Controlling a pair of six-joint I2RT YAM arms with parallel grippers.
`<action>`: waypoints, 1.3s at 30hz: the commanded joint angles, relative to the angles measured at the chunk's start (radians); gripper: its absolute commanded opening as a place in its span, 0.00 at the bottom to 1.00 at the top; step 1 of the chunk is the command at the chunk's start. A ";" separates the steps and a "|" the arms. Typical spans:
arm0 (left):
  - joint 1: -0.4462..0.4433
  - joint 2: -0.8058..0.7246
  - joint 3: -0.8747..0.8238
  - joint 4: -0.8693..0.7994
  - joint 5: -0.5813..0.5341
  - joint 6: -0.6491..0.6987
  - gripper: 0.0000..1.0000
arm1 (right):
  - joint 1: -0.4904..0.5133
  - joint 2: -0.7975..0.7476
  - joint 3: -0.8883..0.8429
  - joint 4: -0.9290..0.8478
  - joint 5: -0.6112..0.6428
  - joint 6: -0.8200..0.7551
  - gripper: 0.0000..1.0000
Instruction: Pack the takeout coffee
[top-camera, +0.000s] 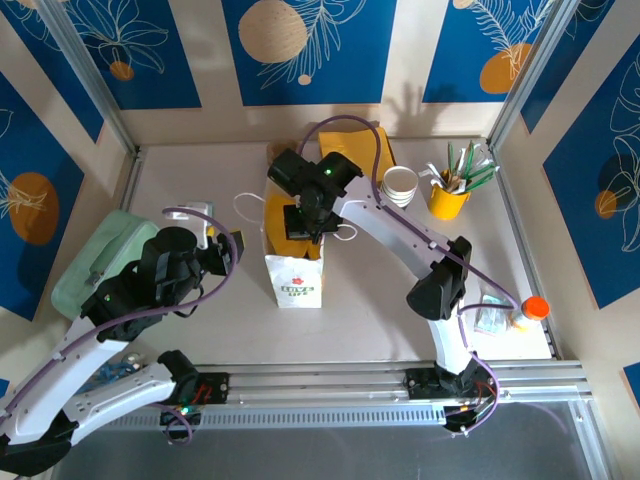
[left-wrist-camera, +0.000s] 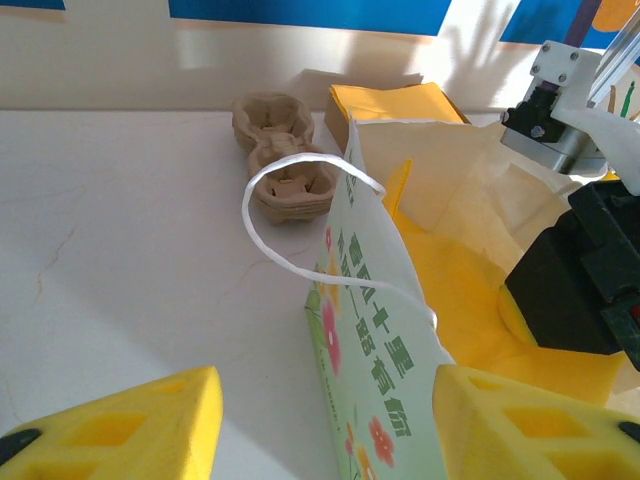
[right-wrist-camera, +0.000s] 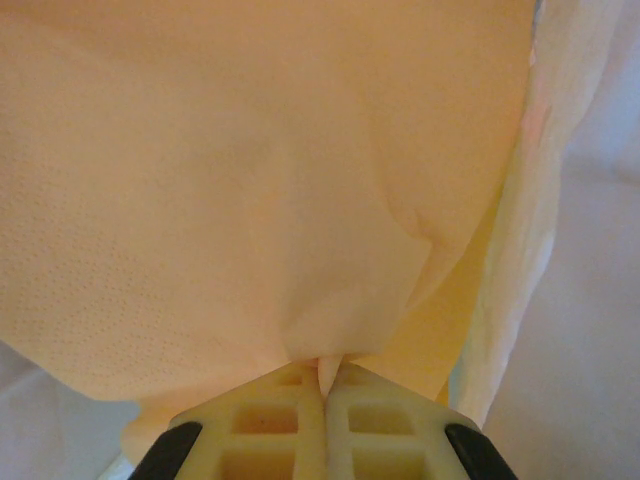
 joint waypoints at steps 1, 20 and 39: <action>0.008 -0.014 0.006 0.022 -0.023 -0.004 0.58 | 0.009 0.024 0.032 -0.051 0.030 -0.002 0.00; 0.008 -0.011 -0.001 0.033 -0.025 0.000 0.58 | 0.003 0.048 0.281 -0.108 0.051 -0.041 0.27; 0.009 -0.009 0.009 0.026 -0.034 0.008 0.58 | -0.003 -0.026 0.361 0.053 0.056 -0.266 0.33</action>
